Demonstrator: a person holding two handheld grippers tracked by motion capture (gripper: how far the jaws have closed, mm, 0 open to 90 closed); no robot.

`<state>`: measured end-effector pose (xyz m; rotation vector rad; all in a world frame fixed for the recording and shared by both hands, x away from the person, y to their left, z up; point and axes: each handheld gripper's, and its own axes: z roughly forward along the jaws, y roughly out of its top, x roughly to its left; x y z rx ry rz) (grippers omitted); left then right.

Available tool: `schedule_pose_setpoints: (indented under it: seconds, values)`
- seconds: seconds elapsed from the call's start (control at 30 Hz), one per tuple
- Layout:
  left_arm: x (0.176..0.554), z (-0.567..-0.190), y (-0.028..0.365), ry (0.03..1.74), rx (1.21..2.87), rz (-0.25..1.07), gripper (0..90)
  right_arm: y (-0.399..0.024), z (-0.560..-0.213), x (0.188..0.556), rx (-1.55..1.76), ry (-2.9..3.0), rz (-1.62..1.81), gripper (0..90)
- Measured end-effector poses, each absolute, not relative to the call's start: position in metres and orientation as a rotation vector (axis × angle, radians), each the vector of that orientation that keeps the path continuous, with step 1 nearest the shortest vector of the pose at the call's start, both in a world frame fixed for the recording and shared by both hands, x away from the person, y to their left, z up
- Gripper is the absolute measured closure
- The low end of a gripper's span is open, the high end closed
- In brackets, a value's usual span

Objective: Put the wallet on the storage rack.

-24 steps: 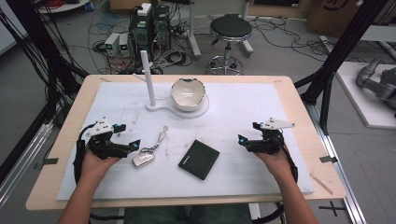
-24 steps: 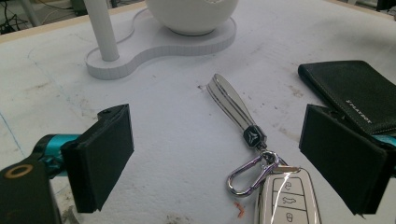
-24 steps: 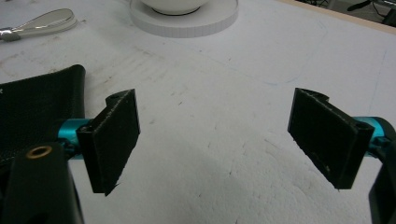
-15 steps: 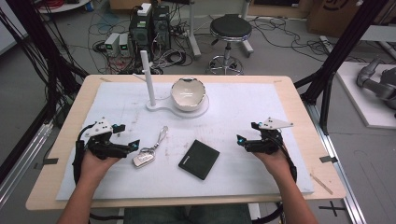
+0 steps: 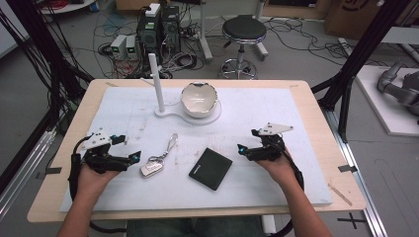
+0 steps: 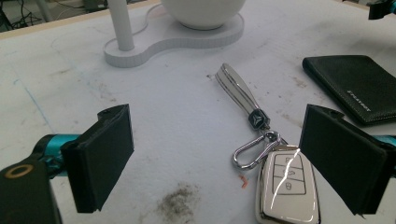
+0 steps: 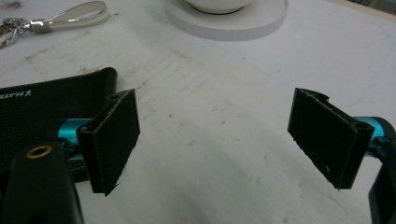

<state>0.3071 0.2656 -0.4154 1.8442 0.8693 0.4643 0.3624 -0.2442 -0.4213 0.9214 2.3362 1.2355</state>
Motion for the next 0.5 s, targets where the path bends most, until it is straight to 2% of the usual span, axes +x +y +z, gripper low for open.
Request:
schedule_pose_setpoints:
  seconds: [0.5]
  values:
    - [0.294, -0.417, 0.277, 0.895, 1.846, 0.478, 10.0, -0.193, -0.437, 0.371, 0.798, 2.511, 1.212, 16.9]
